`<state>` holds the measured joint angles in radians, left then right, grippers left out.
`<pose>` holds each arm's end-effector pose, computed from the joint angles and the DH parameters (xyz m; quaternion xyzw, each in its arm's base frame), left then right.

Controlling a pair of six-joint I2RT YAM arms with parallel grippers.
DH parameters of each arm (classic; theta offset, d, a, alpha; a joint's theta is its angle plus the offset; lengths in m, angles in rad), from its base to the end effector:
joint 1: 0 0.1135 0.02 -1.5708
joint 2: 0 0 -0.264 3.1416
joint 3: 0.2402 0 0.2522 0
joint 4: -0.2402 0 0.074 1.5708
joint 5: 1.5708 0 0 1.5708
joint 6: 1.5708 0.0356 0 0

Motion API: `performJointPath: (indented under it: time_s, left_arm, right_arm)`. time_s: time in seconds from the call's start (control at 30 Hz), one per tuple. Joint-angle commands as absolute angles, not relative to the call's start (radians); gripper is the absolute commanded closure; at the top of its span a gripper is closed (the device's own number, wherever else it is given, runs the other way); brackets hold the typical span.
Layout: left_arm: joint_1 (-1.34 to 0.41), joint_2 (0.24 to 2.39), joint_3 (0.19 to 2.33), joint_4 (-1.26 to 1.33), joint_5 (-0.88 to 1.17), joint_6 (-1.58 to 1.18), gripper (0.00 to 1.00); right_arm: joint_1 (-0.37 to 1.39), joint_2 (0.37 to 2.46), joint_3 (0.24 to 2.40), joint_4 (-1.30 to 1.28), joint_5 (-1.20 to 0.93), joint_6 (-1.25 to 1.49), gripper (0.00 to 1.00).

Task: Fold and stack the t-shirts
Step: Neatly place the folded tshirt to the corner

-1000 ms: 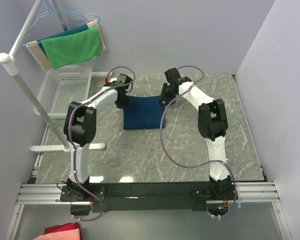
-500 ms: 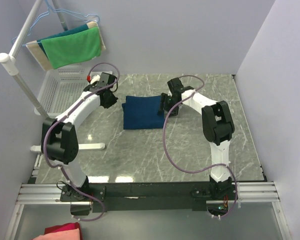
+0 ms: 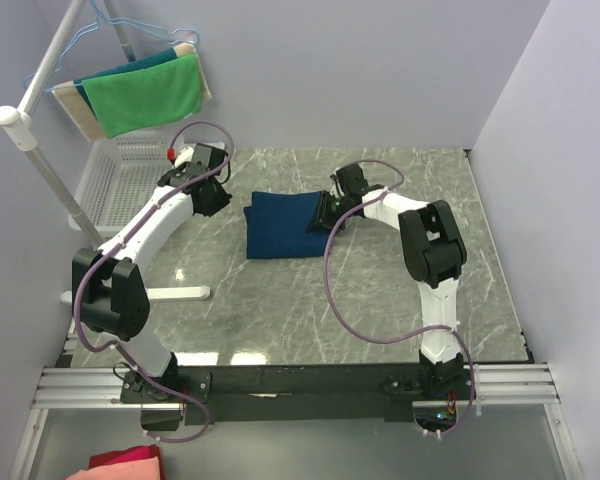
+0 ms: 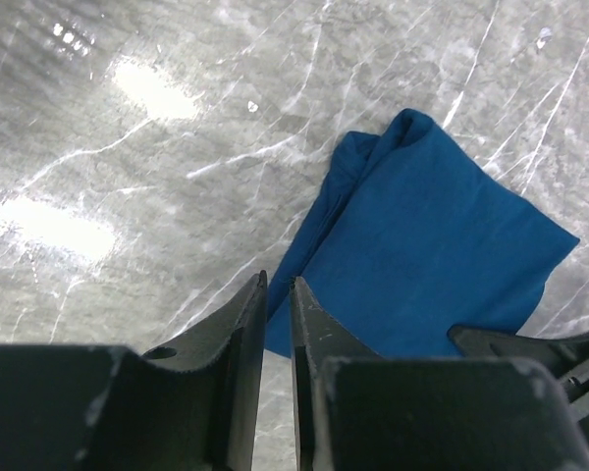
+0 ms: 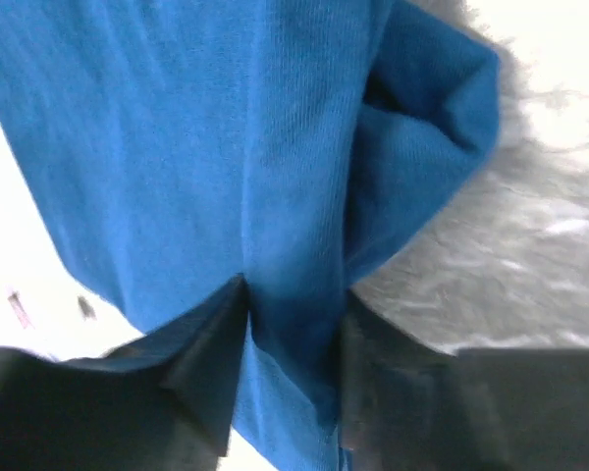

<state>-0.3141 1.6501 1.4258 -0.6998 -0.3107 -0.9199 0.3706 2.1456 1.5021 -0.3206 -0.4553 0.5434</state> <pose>0.3439 -0.1003 0.2946 -0.3263 0.8795 -0.0620 0.3409 0.4193 0.1797 0.1490 0.0131 0.9321 0.3217 0.1661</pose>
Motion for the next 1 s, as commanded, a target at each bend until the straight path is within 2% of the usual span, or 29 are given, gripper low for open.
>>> performJointPath:
  time_s: [0.0,0.07,0.13,0.17,0.37,0.6,0.8,0.97]
  left_arm:
    - [-0.313,1.597,1.422,-0.715,-0.299,-0.907,0.79]
    - [-0.313,1.585,1.411,-0.715,-0.299,-0.905,0.79]
    - [-0.313,1.575,1.405,-0.716,-0.299,-0.905,0.78]
    - [-0.311,1.574,1.404,-0.719,-0.301,-0.904,0.78]
    - [-0.311,1.549,1.385,-0.721,-0.299,-0.902,0.79]
    - [-0.311,1.531,1.362,-0.716,-0.291,-0.897,0.79]
    - [-0.310,1.534,1.373,-0.719,-0.291,-0.887,0.79]
    - [-0.310,1.554,1.393,-0.726,-0.293,-0.877,0.79]
  right_arm:
    - [0.368,2.194,1.476,-0.267,-0.541,0.569,0.67]
    - [0.370,2.217,1.497,-0.293,-0.564,0.563,0.75]
    - [0.370,2.227,1.517,-0.307,-0.566,0.561,0.89]
    - [0.367,2.230,1.525,-0.330,-0.554,0.560,1.00]
    - [0.354,2.191,1.603,-0.467,-0.422,0.525,1.00]
    - [0.255,2.192,1.794,-0.667,-0.197,0.476,1.00]
    - [0.175,2.305,2.049,-0.882,-0.002,0.365,1.00]
    - [0.123,2.390,2.163,-0.957,0.246,0.261,1.00]
